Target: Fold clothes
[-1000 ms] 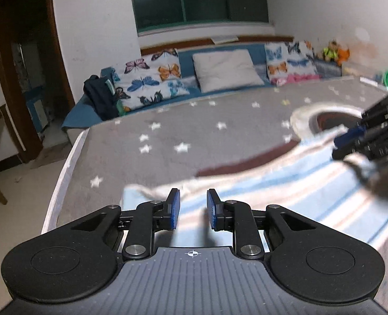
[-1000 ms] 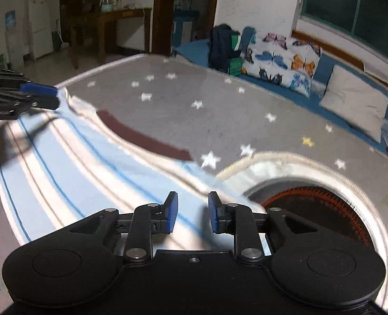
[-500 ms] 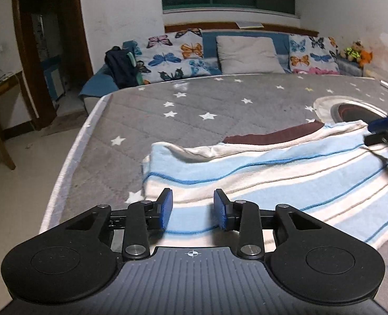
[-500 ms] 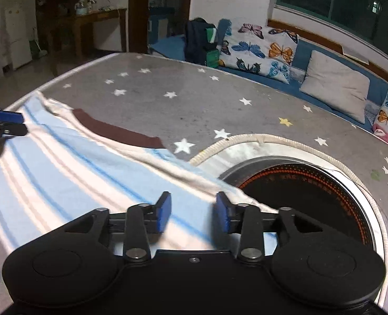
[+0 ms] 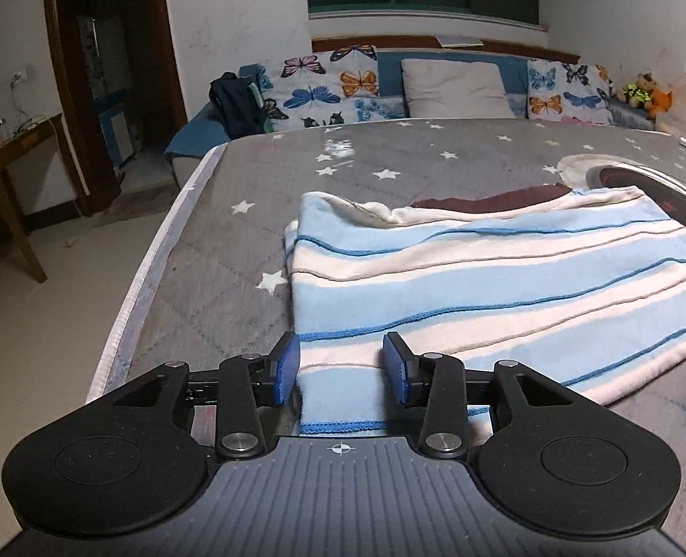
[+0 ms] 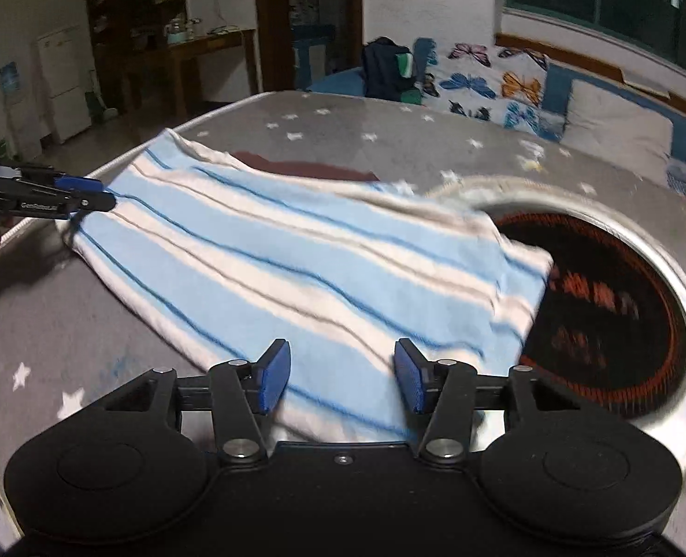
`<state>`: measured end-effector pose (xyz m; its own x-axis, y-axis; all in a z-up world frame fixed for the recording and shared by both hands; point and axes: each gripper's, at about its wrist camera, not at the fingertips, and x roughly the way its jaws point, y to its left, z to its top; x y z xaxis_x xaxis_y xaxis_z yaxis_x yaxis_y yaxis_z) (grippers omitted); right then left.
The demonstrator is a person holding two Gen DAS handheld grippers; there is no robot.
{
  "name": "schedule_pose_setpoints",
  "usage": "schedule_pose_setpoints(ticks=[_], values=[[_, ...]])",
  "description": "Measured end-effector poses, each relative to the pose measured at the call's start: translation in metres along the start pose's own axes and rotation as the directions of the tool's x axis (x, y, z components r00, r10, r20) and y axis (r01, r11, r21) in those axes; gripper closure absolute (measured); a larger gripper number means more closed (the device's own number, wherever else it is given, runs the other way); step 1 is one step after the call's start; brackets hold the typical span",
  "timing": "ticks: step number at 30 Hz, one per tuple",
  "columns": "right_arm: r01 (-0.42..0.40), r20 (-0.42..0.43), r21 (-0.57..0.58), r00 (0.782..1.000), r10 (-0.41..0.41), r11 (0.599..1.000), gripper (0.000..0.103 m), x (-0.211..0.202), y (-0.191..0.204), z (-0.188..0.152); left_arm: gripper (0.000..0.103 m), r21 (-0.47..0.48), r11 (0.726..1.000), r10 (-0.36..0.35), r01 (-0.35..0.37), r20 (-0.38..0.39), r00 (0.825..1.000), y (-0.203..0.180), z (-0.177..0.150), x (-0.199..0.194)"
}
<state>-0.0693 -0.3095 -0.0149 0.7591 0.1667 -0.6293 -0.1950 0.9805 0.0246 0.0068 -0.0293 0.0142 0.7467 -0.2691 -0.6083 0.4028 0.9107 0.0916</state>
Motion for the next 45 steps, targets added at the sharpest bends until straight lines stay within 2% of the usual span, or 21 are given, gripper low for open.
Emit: schedule_pose_setpoints(ticks=[4,7,12,18,20,23,29,34,39,45], values=[[-0.003,0.013,0.018,1.000,0.002,1.000,0.044,-0.005,-0.001,-0.002,0.061,-0.002,1.000,-0.026,0.026,0.042,0.999,0.000,0.020,-0.002],[-0.007,0.019,0.027,1.000,0.006,1.000,0.038,-0.002,0.000,-0.002,0.061,-0.007,0.999,-0.051,0.051,0.046,0.998,0.000,0.038,0.012],[-0.007,0.028,0.023,1.000,0.006,1.000,0.031,0.001,0.004,-0.003,0.061,-0.020,0.998,-0.063,0.063,0.019,0.998,0.001,0.055,0.044],[-0.018,0.032,0.030,0.999,0.017,0.999,0.027,0.004,0.003,-0.004,0.061,-0.069,0.997,-0.025,0.021,-0.051,0.998,0.014,0.066,0.089],[-0.020,0.033,0.028,0.999,0.019,0.999,0.026,0.005,0.004,-0.005,0.054,-0.101,0.995,-0.008,0.001,-0.064,0.998,0.021,0.064,0.096],[-0.024,0.031,0.027,0.999,0.023,0.999,0.023,0.006,0.006,-0.006,0.054,-0.134,0.991,-0.022,0.014,-0.062,0.998,0.027,0.062,0.089],[-0.032,0.048,0.068,0.998,0.028,0.997,0.021,0.000,-0.001,0.001,0.052,-0.131,0.991,-0.023,0.022,-0.009,1.000,0.032,0.047,0.044],[0.028,0.086,0.114,0.996,-0.037,0.993,0.019,-0.001,-0.018,0.011,0.046,-0.144,0.989,-0.019,0.018,-0.006,1.000,0.034,0.031,0.024],[0.084,0.052,0.209,0.994,-0.097,0.974,0.018,0.014,-0.049,0.018,0.046,-0.148,0.989,-0.028,0.023,-0.036,0.999,0.033,0.021,0.025],[0.142,0.008,0.244,0.989,-0.149,0.959,0.018,0.029,-0.063,0.017,0.045,-0.170,0.985,-0.052,0.043,-0.049,0.997,0.034,0.020,0.032]])
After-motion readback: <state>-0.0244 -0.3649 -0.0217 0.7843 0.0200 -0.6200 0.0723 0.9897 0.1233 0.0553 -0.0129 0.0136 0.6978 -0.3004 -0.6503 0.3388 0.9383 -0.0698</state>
